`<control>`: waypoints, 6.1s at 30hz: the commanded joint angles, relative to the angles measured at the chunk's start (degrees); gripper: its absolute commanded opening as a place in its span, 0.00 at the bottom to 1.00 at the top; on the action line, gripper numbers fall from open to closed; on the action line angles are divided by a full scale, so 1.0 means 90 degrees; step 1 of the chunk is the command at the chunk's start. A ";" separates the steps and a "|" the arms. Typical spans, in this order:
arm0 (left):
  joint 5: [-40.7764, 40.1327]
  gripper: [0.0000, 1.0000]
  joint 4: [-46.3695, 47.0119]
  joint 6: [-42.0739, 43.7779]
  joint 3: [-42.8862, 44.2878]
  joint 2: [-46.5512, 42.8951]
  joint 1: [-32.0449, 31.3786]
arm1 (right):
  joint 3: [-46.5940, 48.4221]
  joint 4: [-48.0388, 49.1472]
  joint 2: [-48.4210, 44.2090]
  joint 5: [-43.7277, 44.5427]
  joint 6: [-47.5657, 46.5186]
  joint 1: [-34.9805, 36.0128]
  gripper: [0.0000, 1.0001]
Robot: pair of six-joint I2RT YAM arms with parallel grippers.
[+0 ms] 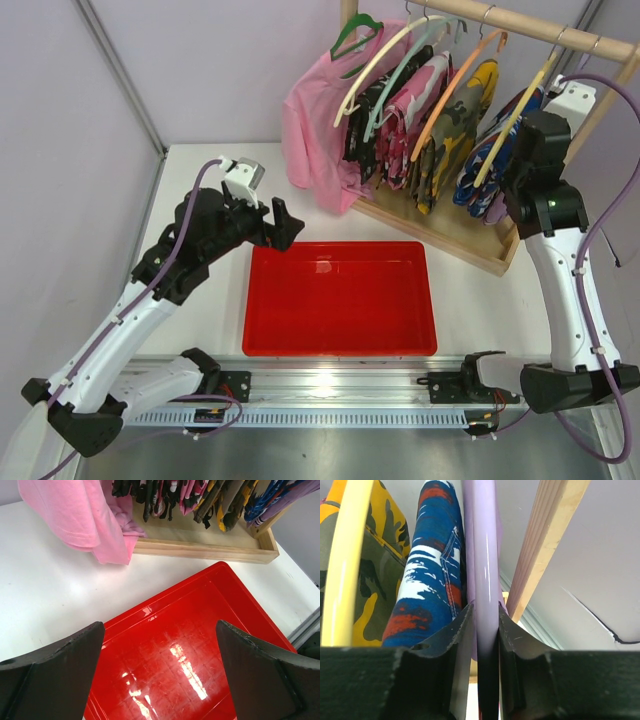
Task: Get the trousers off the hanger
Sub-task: Grab a hanger with trousers on it with the right arm, then pass the hanger from the right arm to the left
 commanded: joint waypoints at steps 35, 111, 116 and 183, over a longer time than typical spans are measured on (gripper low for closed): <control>0.0018 0.99 0.0180 -0.0040 0.0025 -0.0032 -0.0024 | 0.2331 0.0405 0.0090 0.1181 -0.1033 0.1368 0.00; 0.1229 1.00 0.2250 0.0878 0.1256 0.1286 -0.0932 | -0.0178 0.0072 -0.2919 -0.8674 0.1361 0.0694 0.00; 0.1327 0.99 0.2484 0.0702 0.0934 0.0799 -0.0971 | -0.0647 0.0959 -0.2606 -0.8147 0.2169 0.0704 0.00; -0.5899 0.97 0.2495 -0.2052 -0.1068 0.0573 -0.5864 | -0.1996 -0.1159 -0.4881 -0.5772 0.2299 0.1251 0.00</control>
